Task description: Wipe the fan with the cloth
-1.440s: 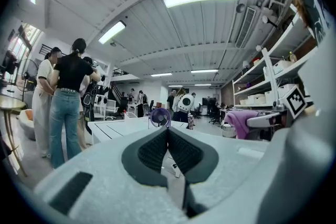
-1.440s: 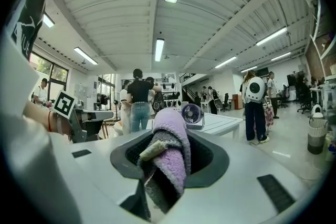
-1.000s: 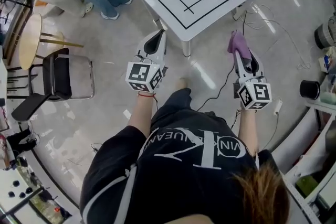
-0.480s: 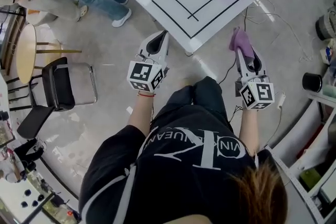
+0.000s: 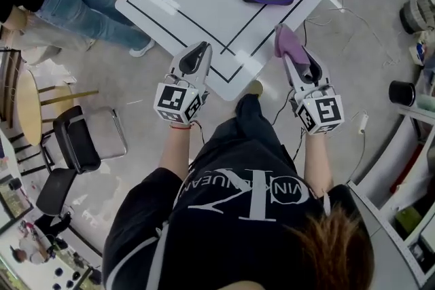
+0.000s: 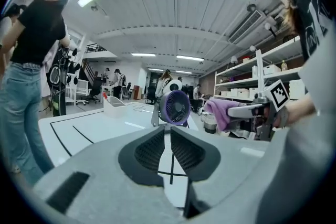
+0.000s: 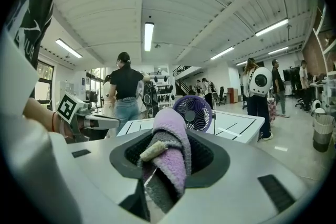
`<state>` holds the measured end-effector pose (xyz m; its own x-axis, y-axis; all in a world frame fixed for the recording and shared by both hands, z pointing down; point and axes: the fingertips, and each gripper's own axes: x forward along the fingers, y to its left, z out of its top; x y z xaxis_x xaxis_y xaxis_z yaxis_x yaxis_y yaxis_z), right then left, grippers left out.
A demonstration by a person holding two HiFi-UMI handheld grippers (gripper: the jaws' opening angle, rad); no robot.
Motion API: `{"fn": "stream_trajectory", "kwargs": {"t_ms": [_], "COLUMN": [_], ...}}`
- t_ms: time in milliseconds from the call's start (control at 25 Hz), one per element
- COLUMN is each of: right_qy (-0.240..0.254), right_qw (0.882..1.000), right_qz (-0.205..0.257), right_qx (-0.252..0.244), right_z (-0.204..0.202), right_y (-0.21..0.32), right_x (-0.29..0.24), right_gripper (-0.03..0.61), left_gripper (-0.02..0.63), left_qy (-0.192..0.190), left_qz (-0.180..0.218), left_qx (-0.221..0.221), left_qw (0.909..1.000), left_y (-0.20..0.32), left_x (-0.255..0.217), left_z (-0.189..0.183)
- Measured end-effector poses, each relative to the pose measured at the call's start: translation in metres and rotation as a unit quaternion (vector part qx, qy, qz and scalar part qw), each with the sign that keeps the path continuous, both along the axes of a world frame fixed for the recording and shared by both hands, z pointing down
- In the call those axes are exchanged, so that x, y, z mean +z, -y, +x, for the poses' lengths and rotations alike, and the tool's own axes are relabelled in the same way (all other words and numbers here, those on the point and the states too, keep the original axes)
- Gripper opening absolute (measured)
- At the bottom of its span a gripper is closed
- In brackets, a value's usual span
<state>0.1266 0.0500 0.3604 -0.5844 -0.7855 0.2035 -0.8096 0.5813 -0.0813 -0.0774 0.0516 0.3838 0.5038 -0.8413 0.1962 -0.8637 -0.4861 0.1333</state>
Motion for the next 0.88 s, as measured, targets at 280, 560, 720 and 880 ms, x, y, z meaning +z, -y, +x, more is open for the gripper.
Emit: {"fn": "stream_trajectory", "kwargs": {"t_ms": [280, 560, 720, 880], "right_qy": [-0.066, -0.168, -0.183, -0.218], "right_qw": [0.998, 0.984, 0.98, 0.973], "right_qz": [0.017, 0.059, 0.071, 0.075], "right_qx": [-0.004, -0.01, 0.011, 0.026], "right_z": [-0.008, -0.032, -0.038, -0.041], "right_y": [0.064, 0.104, 0.12, 0.127], "right_x": [0.008, 0.005, 0.002, 0.006], "right_gripper": [0.158, 0.158, 0.158, 0.158], "left_gripper": [0.089, 0.129, 0.156, 0.199], "left_qy": [0.05, 0.116, 0.114, 0.118], "left_qz": [-0.013, -0.004, -0.005, -0.014], "left_qx": [0.012, 0.077, 0.102, 0.124], "left_qw": [0.9986, 0.9902, 0.9882, 0.9852], "left_y": [0.088, 0.143, 0.167, 0.186], "left_x": [0.016, 0.044, 0.06, 0.074], "left_z": [0.015, 0.04, 0.052, 0.069]}}
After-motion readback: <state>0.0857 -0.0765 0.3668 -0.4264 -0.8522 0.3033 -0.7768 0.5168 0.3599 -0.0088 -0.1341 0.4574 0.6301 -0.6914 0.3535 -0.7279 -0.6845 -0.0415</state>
